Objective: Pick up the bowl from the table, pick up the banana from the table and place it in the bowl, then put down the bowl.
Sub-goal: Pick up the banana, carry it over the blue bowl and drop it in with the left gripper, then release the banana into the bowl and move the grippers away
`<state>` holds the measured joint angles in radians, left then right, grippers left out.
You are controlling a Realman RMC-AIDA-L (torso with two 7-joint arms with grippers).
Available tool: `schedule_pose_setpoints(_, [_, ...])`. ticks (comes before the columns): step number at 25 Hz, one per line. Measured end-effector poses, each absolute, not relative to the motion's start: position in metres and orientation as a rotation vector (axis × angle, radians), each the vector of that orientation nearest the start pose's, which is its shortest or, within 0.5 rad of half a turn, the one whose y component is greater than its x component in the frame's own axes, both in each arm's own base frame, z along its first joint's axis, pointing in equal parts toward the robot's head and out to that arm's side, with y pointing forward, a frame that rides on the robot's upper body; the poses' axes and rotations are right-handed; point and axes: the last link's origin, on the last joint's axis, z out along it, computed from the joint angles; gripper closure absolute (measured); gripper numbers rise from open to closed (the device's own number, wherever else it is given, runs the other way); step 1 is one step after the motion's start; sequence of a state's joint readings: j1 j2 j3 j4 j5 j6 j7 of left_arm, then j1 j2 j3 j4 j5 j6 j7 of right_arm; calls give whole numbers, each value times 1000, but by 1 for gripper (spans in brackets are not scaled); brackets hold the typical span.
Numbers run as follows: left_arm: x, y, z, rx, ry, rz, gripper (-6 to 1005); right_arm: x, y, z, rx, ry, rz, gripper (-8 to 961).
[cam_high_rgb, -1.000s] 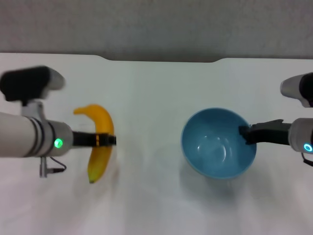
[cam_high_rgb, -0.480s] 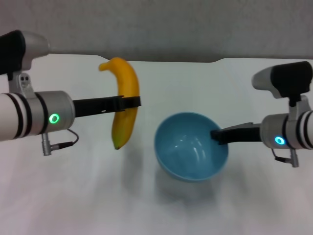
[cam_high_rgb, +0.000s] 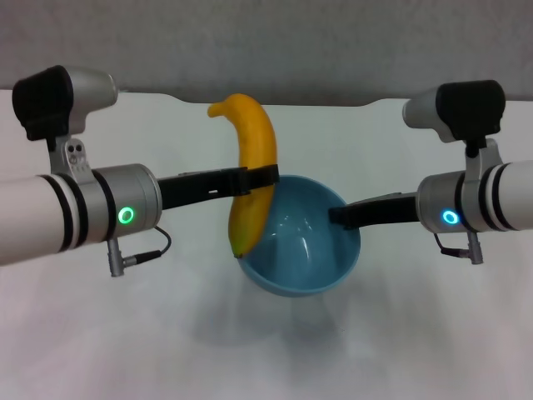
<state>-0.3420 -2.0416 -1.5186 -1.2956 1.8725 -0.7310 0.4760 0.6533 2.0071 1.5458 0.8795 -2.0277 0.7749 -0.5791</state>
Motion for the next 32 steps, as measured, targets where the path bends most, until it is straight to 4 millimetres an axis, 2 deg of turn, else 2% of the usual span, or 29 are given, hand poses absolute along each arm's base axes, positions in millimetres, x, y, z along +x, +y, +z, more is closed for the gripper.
schedule_pose_setpoints(8, [-168, 362, -35, -2276, -1312, -725, 394, 184, 413, -57, -2399, 1152, 201, 915])
schedule_pose_setpoints(23, [-181, 364, -46, -2268, -1346, -791, 344, 189, 413, -58, -2396, 1159, 185, 915])
schedule_pose_setpoints(28, [-183, 368, -44, -2260, -1344, -798, 265, 196, 411, -58, -2387, 1184, 164, 915])
schedule_pose_setpoints(32, [-188, 370, -36, -2238, -1324, -806, 201, 203, 411, -57, -2373, 1205, 151, 915])
